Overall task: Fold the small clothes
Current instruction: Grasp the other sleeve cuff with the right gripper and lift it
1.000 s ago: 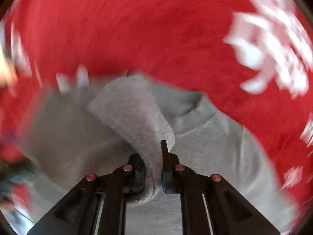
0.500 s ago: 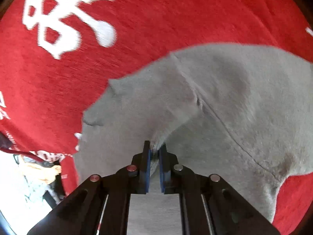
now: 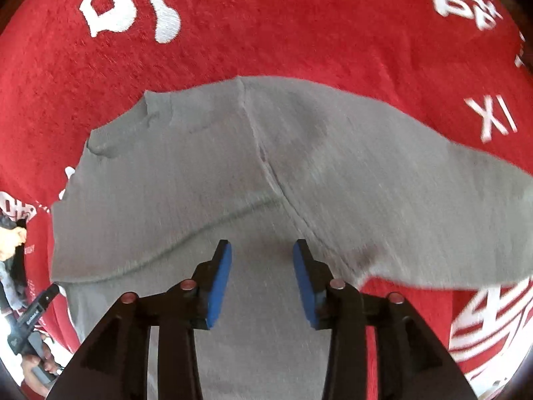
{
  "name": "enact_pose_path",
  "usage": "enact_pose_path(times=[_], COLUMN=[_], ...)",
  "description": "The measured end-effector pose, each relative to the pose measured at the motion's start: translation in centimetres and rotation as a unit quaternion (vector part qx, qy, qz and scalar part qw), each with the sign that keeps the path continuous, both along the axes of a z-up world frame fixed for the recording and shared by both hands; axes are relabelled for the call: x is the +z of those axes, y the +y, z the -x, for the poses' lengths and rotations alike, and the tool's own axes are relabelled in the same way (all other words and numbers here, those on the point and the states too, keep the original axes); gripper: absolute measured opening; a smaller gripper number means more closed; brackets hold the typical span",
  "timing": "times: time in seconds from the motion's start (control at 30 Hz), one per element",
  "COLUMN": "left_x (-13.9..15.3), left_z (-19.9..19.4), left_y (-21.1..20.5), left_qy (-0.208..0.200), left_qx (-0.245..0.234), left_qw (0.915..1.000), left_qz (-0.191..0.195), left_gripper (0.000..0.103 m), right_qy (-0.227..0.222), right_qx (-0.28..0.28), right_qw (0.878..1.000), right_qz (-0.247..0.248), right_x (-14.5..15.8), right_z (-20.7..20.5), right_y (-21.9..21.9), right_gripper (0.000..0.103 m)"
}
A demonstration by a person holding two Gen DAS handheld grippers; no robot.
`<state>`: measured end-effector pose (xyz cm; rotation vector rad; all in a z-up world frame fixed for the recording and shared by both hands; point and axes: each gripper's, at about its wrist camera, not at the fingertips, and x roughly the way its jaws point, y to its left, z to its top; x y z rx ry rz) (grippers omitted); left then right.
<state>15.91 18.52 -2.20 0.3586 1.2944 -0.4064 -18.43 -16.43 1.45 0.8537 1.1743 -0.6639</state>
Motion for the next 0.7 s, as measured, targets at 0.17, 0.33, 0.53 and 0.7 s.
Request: enact_pose_path(times=[0.17,0.33,0.53,0.7], left_x=[2.1,0.1,-2.9,-2.1], left_z=[-0.2,-0.9,-1.0,-1.0], left_y=[-0.5,-4.3,-3.6,-2.9], left_qy=[-0.008,-0.019,-0.017,-0.018], left_qx=[0.011,-0.007,-0.008,-0.010], left_qw=[0.9992,0.9994,0.9996,0.9993], left_qz=[0.036,0.027,-0.019,-0.030], left_gripper=[0.090,0.090,0.090,0.090], right_qy=[-0.010,-0.011,-0.028,-0.034], right_qx=[-0.015,0.014,0.026,0.015], right_qw=[1.000,0.999,0.998,0.996], right_qz=[-0.023,-0.034,-0.059,-0.079], right_x=[0.4,0.2,-0.3,-0.7], right_z=[1.9,1.2,-0.9,0.3], right_y=[1.2,3.1,4.7,5.1], right_gripper=[0.042,0.042,0.049,0.049])
